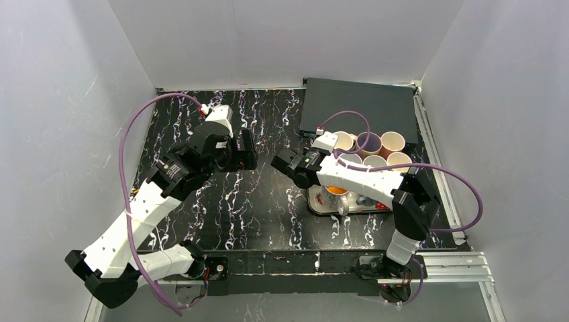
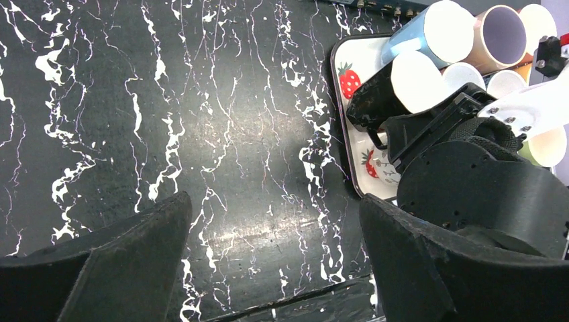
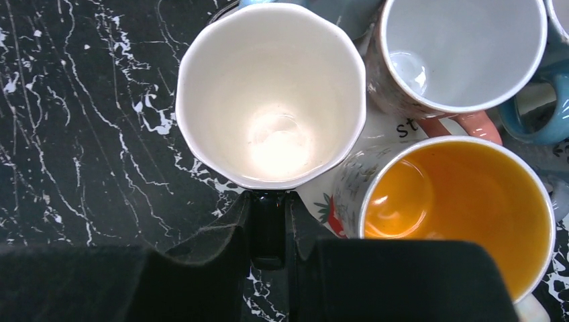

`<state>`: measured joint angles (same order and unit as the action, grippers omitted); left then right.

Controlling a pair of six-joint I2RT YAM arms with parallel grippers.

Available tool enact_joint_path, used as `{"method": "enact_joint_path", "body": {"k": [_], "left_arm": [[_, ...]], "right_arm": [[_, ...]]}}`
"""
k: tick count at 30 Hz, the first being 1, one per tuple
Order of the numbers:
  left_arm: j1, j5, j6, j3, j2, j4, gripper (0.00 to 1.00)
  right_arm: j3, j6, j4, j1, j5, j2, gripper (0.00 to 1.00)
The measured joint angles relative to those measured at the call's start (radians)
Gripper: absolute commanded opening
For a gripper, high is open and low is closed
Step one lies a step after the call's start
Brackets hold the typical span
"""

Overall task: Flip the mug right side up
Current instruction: Place the cup on the tray.

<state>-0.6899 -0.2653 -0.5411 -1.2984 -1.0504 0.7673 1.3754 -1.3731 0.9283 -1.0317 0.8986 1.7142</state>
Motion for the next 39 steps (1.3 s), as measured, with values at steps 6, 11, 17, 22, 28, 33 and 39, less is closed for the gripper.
{"method": "enact_joint_path", "body": {"k": [6,11,17,22,28,33,39], "left_arm": [[0.001,0.006,-0.002,0.0,-0.003,-0.003,0.94],[0.001,0.013,-0.006,0.0,-0.003,-0.003,0.94],[0.001,0.014,-0.013,0.0,-0.003,-0.003,0.94],[0.001,0.015,-0.016,0.0,-0.003,-0.002,0.94],[0.002,0.015,-0.017,0.0,-0.003,0.001,0.94],[0.002,0.015,-0.017,0.002,-0.003,0.002,0.94],[0.006,0.011,-0.016,0.012,0.006,0.008,0.94]], "right_arm": [[-0.019,-0.018,0.005,0.006,0.003,0.0,0.01],[-0.041,-0.016,-0.023,0.023,0.008,0.0,0.01],[-0.044,-0.018,-0.022,0.037,0.014,0.001,0.06],[-0.044,-0.023,-0.018,0.037,0.014,0.017,0.33],[-0.04,-0.021,-0.024,0.036,0.023,0.026,0.58],[-0.027,-0.014,-0.037,0.037,0.027,0.026,0.65],[-0.017,-0.007,-0.041,0.037,0.023,0.006,0.68]]}}
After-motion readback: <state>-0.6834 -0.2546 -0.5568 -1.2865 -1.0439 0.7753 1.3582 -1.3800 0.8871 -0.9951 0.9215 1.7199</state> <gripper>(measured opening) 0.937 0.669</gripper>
